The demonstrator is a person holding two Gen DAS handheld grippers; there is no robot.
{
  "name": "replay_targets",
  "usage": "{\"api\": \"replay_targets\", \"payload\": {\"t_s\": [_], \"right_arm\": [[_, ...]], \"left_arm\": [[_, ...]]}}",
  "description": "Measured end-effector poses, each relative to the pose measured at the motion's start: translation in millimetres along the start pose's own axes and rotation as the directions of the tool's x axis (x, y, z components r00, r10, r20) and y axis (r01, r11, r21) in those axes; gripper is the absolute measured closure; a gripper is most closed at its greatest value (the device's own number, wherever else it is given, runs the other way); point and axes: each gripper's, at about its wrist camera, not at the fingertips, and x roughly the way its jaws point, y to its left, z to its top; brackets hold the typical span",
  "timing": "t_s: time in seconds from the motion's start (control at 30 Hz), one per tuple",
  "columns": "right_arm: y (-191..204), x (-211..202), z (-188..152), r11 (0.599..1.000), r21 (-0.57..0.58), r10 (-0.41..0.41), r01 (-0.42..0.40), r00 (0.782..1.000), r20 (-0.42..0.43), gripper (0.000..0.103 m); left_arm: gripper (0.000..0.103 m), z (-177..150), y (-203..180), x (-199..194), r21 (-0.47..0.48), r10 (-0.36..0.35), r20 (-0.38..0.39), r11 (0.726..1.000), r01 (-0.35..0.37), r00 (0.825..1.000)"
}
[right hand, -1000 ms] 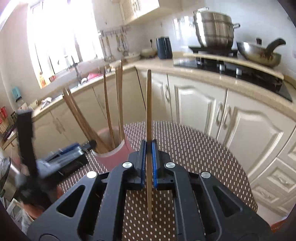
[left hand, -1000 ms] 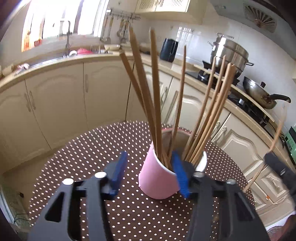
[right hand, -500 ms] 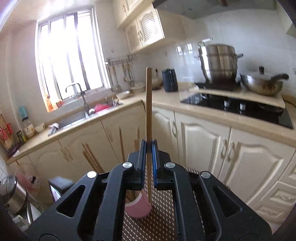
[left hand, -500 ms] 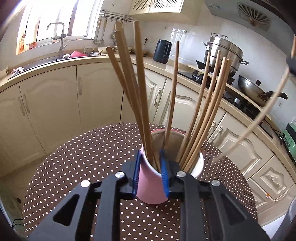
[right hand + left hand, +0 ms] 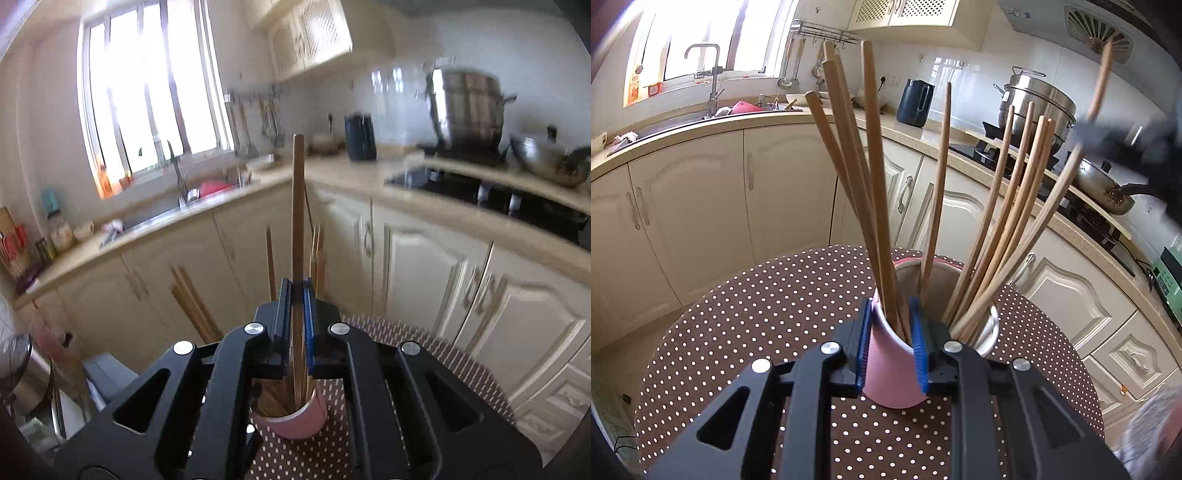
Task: Organize utensils
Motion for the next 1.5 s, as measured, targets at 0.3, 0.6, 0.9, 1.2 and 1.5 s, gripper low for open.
{"api": "replay_targets", "payload": {"t_s": [0.3,0.6,0.9,1.2,1.5], "right_arm": [[0,36,-42,1.000,-0.021,-0.021,0.018,0.991,-0.133,0.096],[-12,32,-54,1.000,-0.014,-0.002,0.000,0.982,-0.190,0.095],[-32,6,-72,0.999,-0.013,-0.042,0.040,0.989,-0.142,0.039],[-37,-27,-90,1.000,0.008,-0.013,0.015,0.993,-0.121,0.032],[-29,-63,-117,1.000,-0.005,0.022,-0.023,0.996,-0.085,0.020]], "left_arm": [[0.082,2,4,0,-0.001,-0.001,-0.001,1.000,0.001,1.000],[0.082,0,-2,-1,0.029,0.027,0.014,0.999,-0.028,1.000],[0.066,-8,-9,-18,0.065,0.080,0.028,0.995,-0.082,0.996],[0.054,-28,-10,-54,0.088,0.102,0.060,0.990,-0.107,0.993],[0.050,-56,-18,-107,0.123,0.104,0.144,0.985,-0.122,0.984]]}}
